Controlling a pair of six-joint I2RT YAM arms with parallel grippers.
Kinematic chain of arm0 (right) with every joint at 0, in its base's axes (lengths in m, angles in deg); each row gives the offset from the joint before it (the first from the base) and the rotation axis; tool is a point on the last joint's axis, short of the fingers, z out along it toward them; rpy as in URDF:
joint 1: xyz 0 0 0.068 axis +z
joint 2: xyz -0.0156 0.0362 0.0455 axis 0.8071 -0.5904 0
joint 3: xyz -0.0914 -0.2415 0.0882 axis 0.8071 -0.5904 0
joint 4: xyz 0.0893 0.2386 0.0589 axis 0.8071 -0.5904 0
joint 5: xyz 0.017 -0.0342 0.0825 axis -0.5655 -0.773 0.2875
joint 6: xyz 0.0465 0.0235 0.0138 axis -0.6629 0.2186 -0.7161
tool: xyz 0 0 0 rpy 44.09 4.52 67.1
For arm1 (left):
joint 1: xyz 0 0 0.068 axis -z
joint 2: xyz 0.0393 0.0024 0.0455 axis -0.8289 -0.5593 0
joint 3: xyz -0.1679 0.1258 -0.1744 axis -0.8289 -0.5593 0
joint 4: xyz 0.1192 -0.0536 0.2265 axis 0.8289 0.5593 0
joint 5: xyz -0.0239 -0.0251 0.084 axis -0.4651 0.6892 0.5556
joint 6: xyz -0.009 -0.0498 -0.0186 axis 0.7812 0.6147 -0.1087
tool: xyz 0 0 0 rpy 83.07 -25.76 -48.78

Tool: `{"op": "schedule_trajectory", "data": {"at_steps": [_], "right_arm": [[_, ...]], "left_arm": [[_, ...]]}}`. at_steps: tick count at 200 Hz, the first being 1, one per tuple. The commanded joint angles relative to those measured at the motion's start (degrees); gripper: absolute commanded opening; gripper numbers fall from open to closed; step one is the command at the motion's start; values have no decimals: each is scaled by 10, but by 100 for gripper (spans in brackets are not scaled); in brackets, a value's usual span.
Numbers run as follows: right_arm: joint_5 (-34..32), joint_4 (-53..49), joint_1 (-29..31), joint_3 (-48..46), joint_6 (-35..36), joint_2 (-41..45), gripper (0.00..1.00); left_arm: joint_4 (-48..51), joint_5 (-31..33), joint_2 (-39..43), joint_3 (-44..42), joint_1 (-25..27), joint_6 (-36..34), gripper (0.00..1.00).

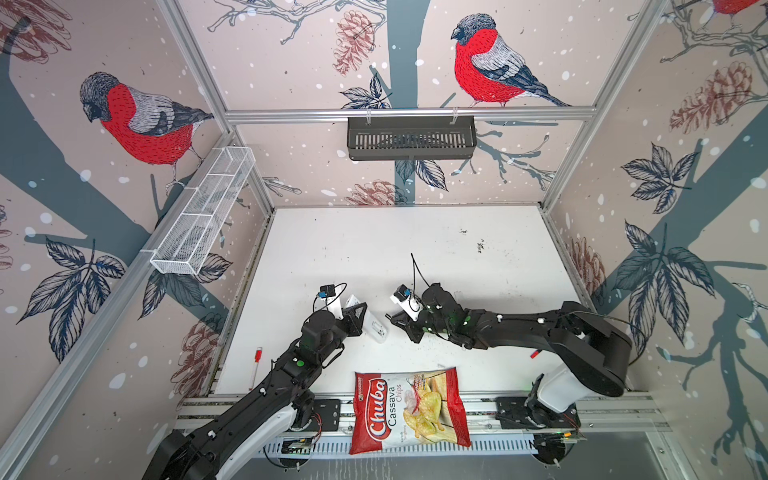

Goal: Load the batteries into the remote control
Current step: 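Lift the battery and carry it to the remote held by the left gripper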

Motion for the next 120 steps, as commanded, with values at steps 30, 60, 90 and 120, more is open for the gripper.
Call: {"op": "schedule_trajectory", "data": {"at_steps": [30,60,90,120], "right_arm": [[36,64,12,4,12,-16,7],[38,61,20,-14,16,21,7],[30,6,25,-14,29,84,7],[21,-87,22,26,63,111,7]], "left_arm": [[-49,-16,21,-20,-4,19,0],[-93,-76,75,-37,-39,53,0],[-136,-193,96,-39,-117,99,0],[-194,-297,68,-32,-176,142,0]]}}
